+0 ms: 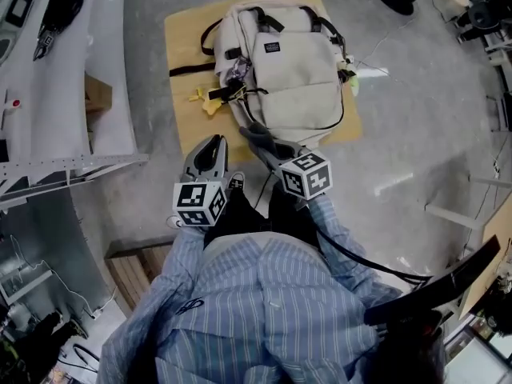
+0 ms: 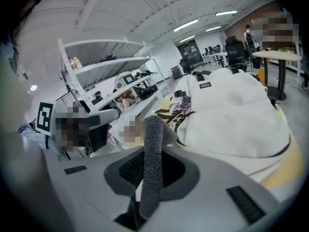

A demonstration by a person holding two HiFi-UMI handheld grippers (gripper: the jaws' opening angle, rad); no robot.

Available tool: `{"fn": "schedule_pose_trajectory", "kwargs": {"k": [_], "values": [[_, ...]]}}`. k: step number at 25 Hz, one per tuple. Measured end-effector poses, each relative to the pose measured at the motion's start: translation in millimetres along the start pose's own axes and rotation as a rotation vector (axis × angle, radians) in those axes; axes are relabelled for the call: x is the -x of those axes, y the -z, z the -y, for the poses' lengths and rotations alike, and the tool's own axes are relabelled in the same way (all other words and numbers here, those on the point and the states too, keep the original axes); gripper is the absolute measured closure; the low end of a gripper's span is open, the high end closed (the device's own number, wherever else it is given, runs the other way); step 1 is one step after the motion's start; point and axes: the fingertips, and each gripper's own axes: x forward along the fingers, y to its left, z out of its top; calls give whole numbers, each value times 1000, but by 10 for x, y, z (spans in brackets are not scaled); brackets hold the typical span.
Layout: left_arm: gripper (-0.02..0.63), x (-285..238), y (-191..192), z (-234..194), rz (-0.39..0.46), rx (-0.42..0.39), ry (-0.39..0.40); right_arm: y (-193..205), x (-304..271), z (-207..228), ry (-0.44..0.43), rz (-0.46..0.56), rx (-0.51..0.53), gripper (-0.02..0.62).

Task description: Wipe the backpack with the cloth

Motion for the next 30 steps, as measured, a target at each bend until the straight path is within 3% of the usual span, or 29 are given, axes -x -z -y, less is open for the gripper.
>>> {"fn": "schedule_pose_trajectory", "kwargs": {"k": [5,13,23,30], "values": [[572,-183,-5,245,28,49,-85,48,310,404,-34,-36,19,548],[572,-475,9,728,23,64,-93,85,765,1016,-28,-15,-26,548],[572,-856,0,1225,22,80,-64,171,1359,1834,69,-6,-55,548],[572,-884,-3,1328,22,72,-83,211,1644,2310,131,-19,-43,548]]}}
